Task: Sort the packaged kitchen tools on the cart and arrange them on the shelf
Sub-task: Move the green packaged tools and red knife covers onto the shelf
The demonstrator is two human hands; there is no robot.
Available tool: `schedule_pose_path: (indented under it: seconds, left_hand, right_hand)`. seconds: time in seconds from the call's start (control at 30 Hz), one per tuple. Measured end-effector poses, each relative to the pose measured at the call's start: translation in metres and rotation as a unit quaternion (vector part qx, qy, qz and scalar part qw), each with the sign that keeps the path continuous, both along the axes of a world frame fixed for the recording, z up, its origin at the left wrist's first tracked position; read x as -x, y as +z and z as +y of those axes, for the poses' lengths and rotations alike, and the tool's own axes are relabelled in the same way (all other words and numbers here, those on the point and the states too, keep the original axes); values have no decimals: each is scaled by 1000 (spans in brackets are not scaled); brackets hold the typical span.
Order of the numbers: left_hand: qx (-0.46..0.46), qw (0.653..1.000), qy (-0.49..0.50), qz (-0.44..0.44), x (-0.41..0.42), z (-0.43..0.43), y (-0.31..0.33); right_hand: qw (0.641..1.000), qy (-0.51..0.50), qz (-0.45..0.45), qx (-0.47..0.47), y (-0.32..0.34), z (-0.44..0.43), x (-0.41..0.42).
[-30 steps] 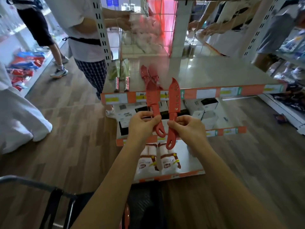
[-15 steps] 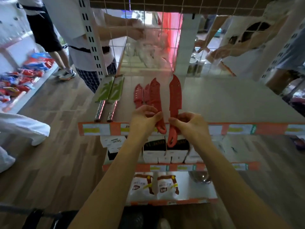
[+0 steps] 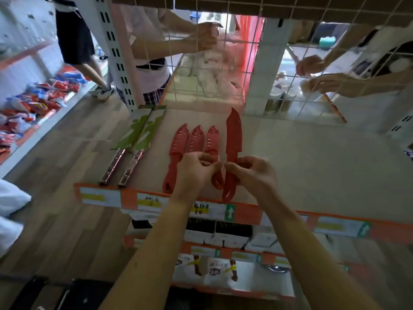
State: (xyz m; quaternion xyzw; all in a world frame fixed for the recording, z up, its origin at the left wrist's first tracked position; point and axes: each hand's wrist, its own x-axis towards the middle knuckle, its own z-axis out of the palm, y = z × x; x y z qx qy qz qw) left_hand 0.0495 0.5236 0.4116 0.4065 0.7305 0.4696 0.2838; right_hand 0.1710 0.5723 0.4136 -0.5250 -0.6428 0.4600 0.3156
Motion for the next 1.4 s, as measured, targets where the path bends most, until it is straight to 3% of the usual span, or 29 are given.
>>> schedule_pose_path:
  seconds: [0.27,0.7,0.87,1.0,1.1,1.4]
  left_hand:
    - [28,994,-9,105,-5,-1,-3]
    - [80,953,-29,291,-14,-13,3]
    - [91,948,-49,300,-12,-17,7]
    - [44,936,-4,349,-1,-19,7]
    - [110,920,-24,375,8,-18,4]
    - [71,930,-17,359,9,-21,-1]
  right_hand:
    - [999,2,-50,5,-13,11,1]
    - [999,-3,21,41,-8,8,-9]
    - [999,-6,29,40,-4,5,-8]
    - [999,2,24,33,-1,4,-7]
    - [999,2,24,33,-1,3,-4]
    - [1000,3,8,28,1,1,0]
